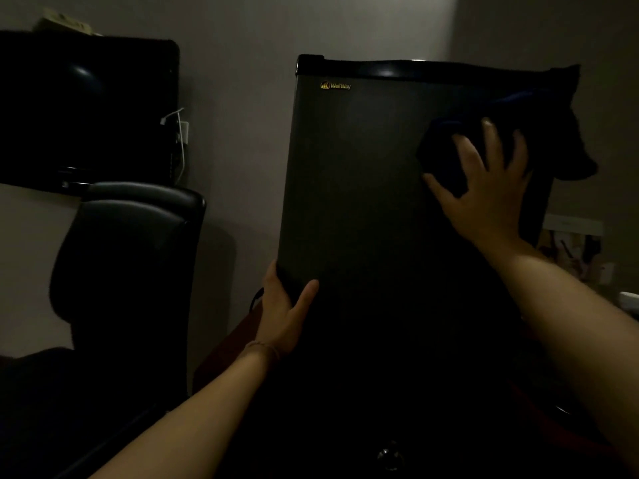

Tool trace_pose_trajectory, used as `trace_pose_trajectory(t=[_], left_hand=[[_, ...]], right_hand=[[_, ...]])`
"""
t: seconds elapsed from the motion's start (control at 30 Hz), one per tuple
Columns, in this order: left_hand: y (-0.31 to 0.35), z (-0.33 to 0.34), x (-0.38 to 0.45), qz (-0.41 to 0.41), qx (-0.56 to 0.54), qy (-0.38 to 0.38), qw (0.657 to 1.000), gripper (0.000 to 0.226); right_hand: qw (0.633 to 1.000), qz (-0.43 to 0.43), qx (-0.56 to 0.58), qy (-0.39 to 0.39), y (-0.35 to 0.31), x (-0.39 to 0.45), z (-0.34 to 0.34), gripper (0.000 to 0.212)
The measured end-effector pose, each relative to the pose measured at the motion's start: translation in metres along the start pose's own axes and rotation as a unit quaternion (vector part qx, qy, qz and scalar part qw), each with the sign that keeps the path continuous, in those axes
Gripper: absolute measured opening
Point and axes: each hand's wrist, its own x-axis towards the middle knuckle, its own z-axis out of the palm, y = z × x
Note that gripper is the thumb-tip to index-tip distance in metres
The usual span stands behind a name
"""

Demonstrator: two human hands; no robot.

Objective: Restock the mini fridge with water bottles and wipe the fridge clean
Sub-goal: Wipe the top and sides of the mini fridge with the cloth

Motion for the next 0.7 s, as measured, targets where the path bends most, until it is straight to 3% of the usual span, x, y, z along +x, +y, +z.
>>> trace_pose_trajectory(t=[0.2, 0.37, 0.47, 0.6, 0.7], left_hand=[[0.084, -0.011, 0.050, 0.055, -0.009, 0.044, 0.997, 0.086], [0.176, -0.023, 0.101, 0.066, -0.032, 0.062, 0.995, 0.107], [0.224, -0.033, 0.126, 0.070, -0.028, 0.060, 0.995, 0.102], [0.278, -0.051, 0.154, 0.040, -0.051, 0.063, 0.996, 0.107], [0.308, -0.063, 0.172, 0.016, -0.033, 0.053, 0.998, 0.106]], right_hand=[[0.995, -0.099, -0.027, -0.016, 0.011, 0.040, -0.007, 0.064], [0.982, -0.187, -0.008, -0.041, -0.038, 0.118, -0.010, 0.060], [0.971, -0.227, 0.011, -0.068, -0.080, 0.153, -0.009, 0.055], [0.945, -0.237, 0.059, -0.218, -0.133, 0.191, -0.012, 0.062], [0.915, -0.172, 0.098, -0.350, -0.145, 0.221, -0.014, 0.071]])
